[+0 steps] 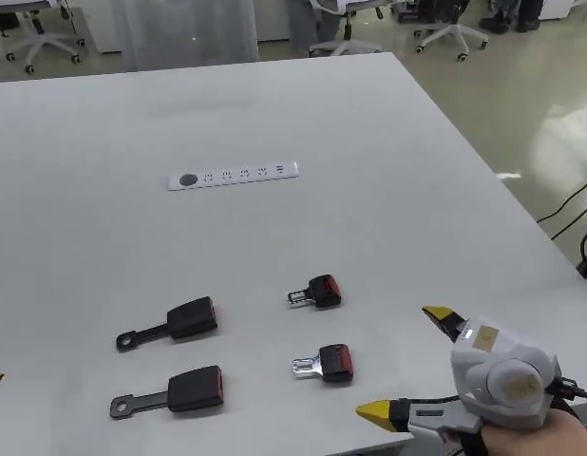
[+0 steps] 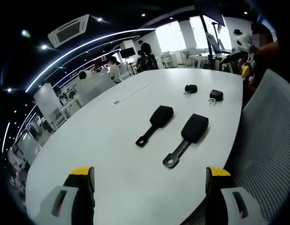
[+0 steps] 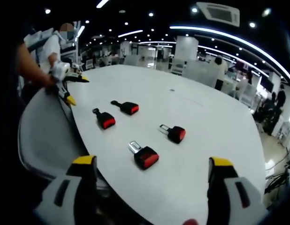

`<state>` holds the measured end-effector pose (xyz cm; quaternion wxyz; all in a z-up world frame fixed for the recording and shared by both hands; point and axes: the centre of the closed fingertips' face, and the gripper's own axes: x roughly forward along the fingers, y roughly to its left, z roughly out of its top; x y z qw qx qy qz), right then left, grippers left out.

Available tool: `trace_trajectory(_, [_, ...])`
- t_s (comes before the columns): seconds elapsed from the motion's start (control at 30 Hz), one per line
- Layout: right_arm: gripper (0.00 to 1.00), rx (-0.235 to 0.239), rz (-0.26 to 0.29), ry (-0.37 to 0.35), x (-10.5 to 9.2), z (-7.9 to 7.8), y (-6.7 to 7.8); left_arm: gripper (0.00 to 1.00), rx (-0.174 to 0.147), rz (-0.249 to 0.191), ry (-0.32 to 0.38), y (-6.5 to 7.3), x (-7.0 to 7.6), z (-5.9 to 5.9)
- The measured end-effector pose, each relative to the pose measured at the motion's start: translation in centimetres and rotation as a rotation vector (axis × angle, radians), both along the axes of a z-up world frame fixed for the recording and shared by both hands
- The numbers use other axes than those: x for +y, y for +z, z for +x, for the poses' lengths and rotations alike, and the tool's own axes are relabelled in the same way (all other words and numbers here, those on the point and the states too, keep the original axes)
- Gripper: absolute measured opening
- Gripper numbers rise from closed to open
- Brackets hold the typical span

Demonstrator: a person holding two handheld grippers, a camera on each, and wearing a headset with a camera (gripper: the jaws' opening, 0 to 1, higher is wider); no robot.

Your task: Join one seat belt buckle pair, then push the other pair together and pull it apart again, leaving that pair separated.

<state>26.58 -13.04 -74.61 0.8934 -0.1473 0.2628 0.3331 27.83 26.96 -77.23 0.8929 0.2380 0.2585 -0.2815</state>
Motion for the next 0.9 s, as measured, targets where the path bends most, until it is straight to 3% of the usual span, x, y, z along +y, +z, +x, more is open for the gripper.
trace_trajectory(0.23, [1.00, 0.000, -0.001, -0.015, -0.2, 0.2, 0.0, 1.00, 0.005, -0.001, -0.001, -0.1, 0.0, 0.0])
trace_trajectory(0.6, [1.00, -0.044, -0.009, -0.001, -0.2, 0.8, 0.2, 1.00, 0.013, 0.008, -0.009, -0.3, 0.0, -0.1])
trace_trajectory(0.7, [1.00, -0.074, -0.020, -0.015, -0.4, 1.1, 0.5, 1.00, 0.013, 0.008, -0.005, -0.3, 0.0, -0.1])
trace_trajectory(0.83, [1.00, -0.034, 0.040, -0.078, -0.9, 1.4, 0.7, 1.00, 0.020, 0.013, -0.008, -0.5, -0.1, -0.2])
trace_trajectory(0.9, [1.00, -0.038, 0.058, -0.073, -0.9, 1.6, 0.9, 1.00, 0.019, 0.014, -0.008, -0.4, 0.0, -0.1])
